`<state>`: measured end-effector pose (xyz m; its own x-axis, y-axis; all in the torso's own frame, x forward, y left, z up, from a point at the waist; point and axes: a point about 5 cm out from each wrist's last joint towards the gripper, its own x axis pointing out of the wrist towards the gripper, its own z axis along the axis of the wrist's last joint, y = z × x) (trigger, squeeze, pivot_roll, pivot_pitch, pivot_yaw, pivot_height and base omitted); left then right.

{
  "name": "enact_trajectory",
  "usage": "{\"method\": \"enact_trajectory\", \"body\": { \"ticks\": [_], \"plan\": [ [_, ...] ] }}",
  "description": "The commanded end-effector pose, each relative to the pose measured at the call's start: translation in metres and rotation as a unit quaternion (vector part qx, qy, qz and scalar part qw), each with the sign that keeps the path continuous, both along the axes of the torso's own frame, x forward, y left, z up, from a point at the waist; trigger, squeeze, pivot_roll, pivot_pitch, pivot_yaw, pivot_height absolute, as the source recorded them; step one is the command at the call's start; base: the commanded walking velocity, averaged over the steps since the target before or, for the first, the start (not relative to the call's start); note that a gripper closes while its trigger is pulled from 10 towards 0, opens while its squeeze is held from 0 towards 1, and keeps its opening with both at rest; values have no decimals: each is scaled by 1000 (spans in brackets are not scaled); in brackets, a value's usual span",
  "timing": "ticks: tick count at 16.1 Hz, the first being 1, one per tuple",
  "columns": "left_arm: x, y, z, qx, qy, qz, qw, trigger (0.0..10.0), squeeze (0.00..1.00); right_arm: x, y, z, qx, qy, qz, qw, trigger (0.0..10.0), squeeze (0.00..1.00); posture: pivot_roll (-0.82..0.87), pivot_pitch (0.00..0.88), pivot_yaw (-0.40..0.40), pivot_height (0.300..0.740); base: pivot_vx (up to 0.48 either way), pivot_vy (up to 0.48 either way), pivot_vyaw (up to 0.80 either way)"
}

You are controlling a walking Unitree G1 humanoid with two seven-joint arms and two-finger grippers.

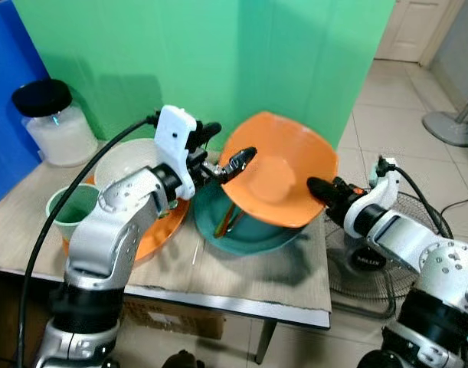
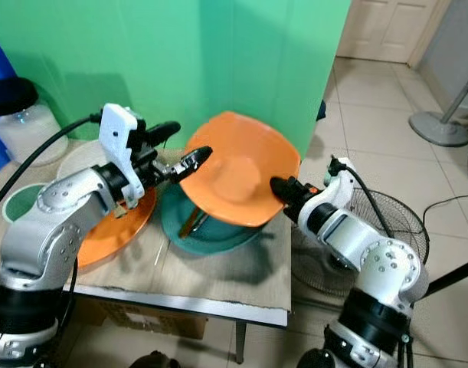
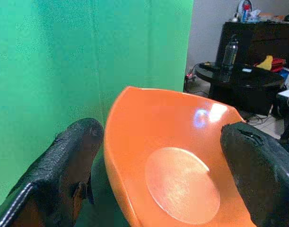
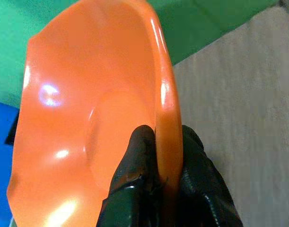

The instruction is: Setting the table

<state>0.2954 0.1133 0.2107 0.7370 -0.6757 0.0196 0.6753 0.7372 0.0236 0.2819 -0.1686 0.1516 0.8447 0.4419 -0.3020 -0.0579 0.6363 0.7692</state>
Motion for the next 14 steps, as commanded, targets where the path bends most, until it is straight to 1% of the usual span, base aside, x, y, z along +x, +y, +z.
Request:
{"method": "enact_trajectory", "body": {
  "ticks": [1, 4, 6, 8, 9, 11, 12, 13, 14],
  "plan": [
    [-2, 2, 2, -5, 2, 6, 1000, 10000, 0, -2, 4, 5, 14, -16, 14, 1000, 0, 0, 95, 0, 18, 740, 0, 0, 0],
    [-5, 2, -2, 1, 14, 6, 1000, 10000, 0, -8, 12, -14, 14, 29, 28, 999, 0, 0, 99, 0, 15, 740, 0, 0, 0],
    [-7, 2, -2, -3, 17, 5, 1000, 10000, 0, -12, 16, -20, 30, 47, 31, 998, 0, 0, 100, 0, 15, 740, 0, 0, 0],
    [-8, 2, -6, 13, 28, 7, 999, 10000, 0, -15, 18, -30, 8, 68, 41, 997, 0, 0, 98, 0, 16, 740, 0, 0, 0],
    [-7, 4, -12, 39, 36, 14, 998, 10000, 0, -16, 20, -35, 2, 76, 45, 996, 0, 0, 99, 0, 17, 740, 0, 0, 0],
    [-3, 9, -20, 57, 52, 37, 996, 10000, 0, -16, 23, -37, -24, 73, 55, 996, 0, 0, 99, 0, 16, 740, 0, 0, 0],
    [-2, 9, -20, 60, 52, 38, 996, 10000, 0, -15, 23, -36, -46, 70, 57, 995, 10000, 0, 99, 0, 16, 740, 0, 0, 0],
    [-3, 9, -19, 60, 52, 38, 996, 10000, 0, -15, 22, -37, -70, 67, 63, 993, 10000, 0, 99, 0, 16, 740, 0, 0, 0],
    [-3, 9, -19, 61, 51, 38, 996, 10000, 0, -15, 22, -37, -76, 66, 65, 993, 10000, 0, 99, 0, 16, 740, 0, 0, 0]
  ]
}}
